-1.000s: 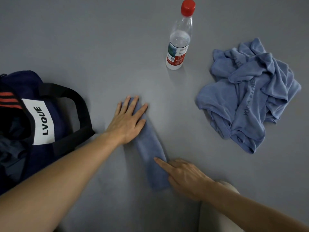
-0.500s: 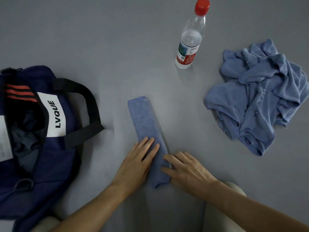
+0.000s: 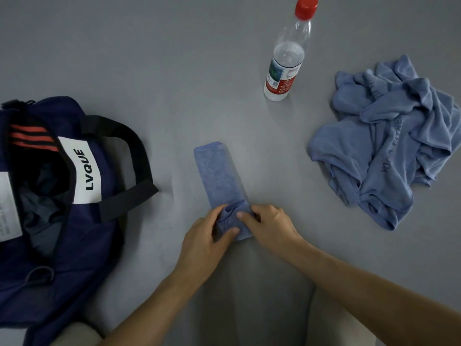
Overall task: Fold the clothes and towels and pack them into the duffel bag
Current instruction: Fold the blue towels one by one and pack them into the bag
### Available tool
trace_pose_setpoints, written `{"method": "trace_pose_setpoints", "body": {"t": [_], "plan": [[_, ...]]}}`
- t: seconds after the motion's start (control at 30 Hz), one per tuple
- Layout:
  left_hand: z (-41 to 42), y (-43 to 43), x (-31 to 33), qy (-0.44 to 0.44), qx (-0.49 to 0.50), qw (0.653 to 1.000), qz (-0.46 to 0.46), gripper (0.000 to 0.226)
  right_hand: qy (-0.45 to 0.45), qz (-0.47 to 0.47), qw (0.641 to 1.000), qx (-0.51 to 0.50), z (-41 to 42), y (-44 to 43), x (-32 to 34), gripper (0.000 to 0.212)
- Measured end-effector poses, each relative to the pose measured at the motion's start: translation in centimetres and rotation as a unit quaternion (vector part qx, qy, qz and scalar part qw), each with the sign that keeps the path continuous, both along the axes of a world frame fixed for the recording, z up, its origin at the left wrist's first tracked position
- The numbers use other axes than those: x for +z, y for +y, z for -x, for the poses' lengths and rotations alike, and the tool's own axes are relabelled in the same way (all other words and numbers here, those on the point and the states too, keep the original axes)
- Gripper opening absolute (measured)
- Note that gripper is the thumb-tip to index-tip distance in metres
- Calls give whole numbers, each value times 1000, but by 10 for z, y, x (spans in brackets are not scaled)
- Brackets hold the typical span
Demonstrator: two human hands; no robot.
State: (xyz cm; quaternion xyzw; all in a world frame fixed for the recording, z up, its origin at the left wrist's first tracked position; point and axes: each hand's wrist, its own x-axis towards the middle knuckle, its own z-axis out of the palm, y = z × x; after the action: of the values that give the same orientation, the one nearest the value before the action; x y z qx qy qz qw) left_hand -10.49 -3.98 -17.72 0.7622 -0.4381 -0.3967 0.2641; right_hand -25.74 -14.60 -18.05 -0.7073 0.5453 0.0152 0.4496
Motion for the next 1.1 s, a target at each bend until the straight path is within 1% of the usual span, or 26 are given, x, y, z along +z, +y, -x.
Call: {"method": "trace_pose_setpoints", "body": {"t": [0.07, 0.1, 0.13, 0.17, 0.2, 0.23, 0.27, 0.3, 0.33, 0.4, 0.43, 0.5, 0.57, 0.63, 0.7, 0.73, 0.77, 0.83, 0.87, 0.9, 0.97, 1.03, 1.1], "plan": [[2, -4, -3, 4, 40, 999, 5, 35, 23, -3, 1000, 6, -5, -4, 0, 43], [3, -6, -4, 6, 58, 998, 7, 30, 20, 6, 1000, 11, -5, -5, 2, 36], [4, -9, -5, 5, 70, 998, 6, 27, 5, 39, 999, 21, -3, -4, 4, 26], [4, -12, -5, 4, 79, 997, 5, 25, -18, 107, 993, 45, 0, -1, 6, 24], [5, -15, -5, -2, 86, 996, 3, 24, -39, 190, 977, 89, 5, 1, 5, 30], [5, -17, -7, -17, 89, 996, 2, 25, -52, 265, 951, 151, 11, 4, 0, 38], [5, -17, -8, -45, 85, 995, 3, 26, -51, 319, 921, 217, 18, 5, -4, 47], [5, -17, -9, -87, 75, 993, 13, 30, -34, 346, 895, 279, 24, 7, -10, 56], [4, -16, -11, -137, 57, 988, 33, 33, -6, 350, 878, 326, 29, 8, -15, 67], [1, -13, -18, -229, -1, 968, 104, 35, 37, 344, 865, 363, 36, 9, -26, 83], [0, -12, -21, -260, -36, 953, 150, 33, 43, 348, 864, 360, 36, 8, -29, 85], [0, -10, -28, -288, -96, 927, 220, 33, 30, 363, 868, 338, 32, 6, -32, 78], [-1, -4, -35, -288, -130, 918, 240, 38, 11, 378, 869, 319, 28, 2, -35, 66], [-6, 4, -42, -272, -159, 927, 205, 51, -2, 377, 872, 314, 26, 1, -38, 61], [-13, 9, -45, -259, -193, 933, 157, 72, -10, 365, 877, 311, 26, 0, -40, 61], [-15, 9, -45, -256, -206, 934, 143, 78, -12, 355, 881, 312, 26, -1, -40, 61], [-17, 9, -46, -256, -213, 932, 143, 78, -15, 347, 885, 310, 26, -2, -40, 62], [-17, 7, -44, -253, -202, 933, 159, 70, -31, 317, 900, 299, 25, -3, -35, 66], [-16, 6, -42, -242, -186, 939, 160, 66, -49, 296, 911, 283, 23, -4, -31, 68], [-15, 4, -37, -224, -166, 949, 149, 63, -75, 274, 924, 257, 22, -5, -27, 66], [-12, 0, -22, -153, -106, 978, 94, 57, -118, 209, 953, 184, 19, -7, -19, 59], [-13, 0, -9, -94, -66, 992, 43, 48, -89, 120, 978, 143, 19, -8, -14, 55], [-15, 2, -2, -66, -48, 996, 27, 33, -40, 71, 987, 142, 19, -6, -12, 54]]}}
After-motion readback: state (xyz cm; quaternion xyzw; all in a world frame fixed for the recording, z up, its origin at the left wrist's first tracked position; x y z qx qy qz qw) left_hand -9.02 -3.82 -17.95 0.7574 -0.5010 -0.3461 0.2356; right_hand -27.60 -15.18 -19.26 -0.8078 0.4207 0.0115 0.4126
